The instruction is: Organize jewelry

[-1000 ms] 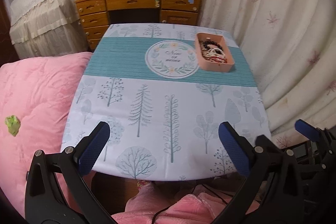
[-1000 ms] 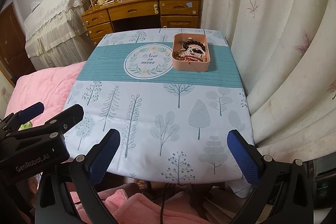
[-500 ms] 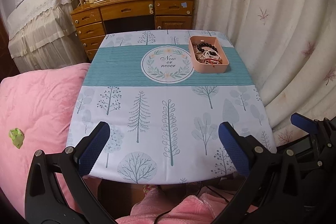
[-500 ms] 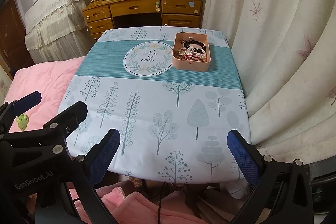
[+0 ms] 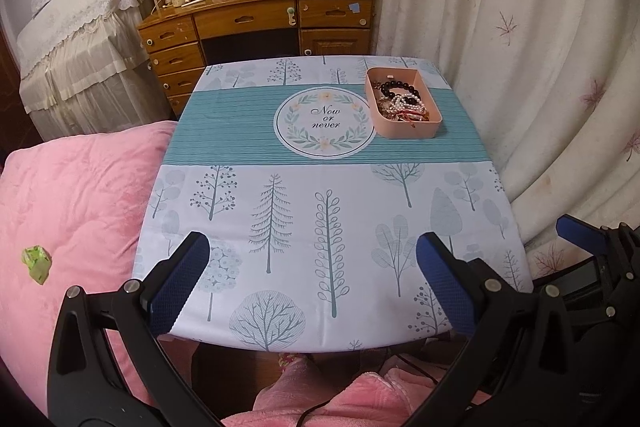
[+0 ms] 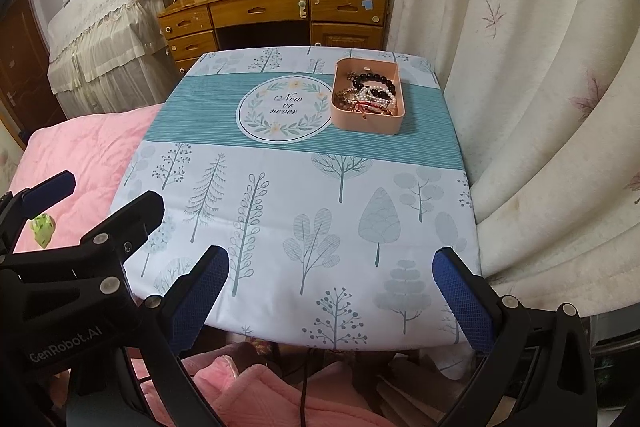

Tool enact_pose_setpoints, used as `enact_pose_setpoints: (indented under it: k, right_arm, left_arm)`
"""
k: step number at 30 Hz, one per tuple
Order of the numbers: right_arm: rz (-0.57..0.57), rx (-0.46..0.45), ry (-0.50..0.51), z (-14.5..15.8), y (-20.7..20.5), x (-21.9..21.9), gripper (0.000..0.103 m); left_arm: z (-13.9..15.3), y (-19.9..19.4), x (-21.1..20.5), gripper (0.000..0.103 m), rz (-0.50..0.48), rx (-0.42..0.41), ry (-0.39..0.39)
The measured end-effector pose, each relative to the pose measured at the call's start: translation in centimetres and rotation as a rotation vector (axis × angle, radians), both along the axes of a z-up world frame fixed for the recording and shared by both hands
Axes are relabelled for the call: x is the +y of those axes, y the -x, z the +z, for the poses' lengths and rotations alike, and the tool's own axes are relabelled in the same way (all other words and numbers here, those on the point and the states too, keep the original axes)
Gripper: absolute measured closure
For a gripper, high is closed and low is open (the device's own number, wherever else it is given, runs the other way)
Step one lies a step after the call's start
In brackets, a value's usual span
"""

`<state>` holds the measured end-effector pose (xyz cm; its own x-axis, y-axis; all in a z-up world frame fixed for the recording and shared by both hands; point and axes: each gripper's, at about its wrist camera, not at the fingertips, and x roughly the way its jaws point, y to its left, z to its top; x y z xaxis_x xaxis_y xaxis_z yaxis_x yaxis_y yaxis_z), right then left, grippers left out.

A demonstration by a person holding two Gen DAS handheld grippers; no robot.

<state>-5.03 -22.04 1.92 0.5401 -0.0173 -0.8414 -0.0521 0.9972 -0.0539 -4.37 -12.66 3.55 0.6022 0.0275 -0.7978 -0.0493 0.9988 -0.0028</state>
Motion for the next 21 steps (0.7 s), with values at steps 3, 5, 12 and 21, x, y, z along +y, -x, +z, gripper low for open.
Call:
enact_pose_setpoints:
  k: [3,5,12,21]
  right_arm:
    - [-0.001,0.003,-0.001,-0.01,-0.02,0.0,0.0]
    - [0.003,0.006,0.0,-0.26,-0.17,-0.26,0.0]
    - [0.003,0.016,-0.002,-0.6,-0.2,-0.57,0.0]
    - [0.004,0.016,0.0,-0.63,-0.2,-0.63,0.0]
  left_arm:
    - [-0.03,-0.02,0.02,0.0,-0.001,0.002,0.0]
    - [-0.07,0.0,0.04,0.0,-0.004,0.002,-0.003]
    - [-0.02,0.15,-0.01,0.0,-0.007,-0.003,-0.008]
    - [0.04,0.3,-0.26,0.0,-0.004,-0.005,-0.012]
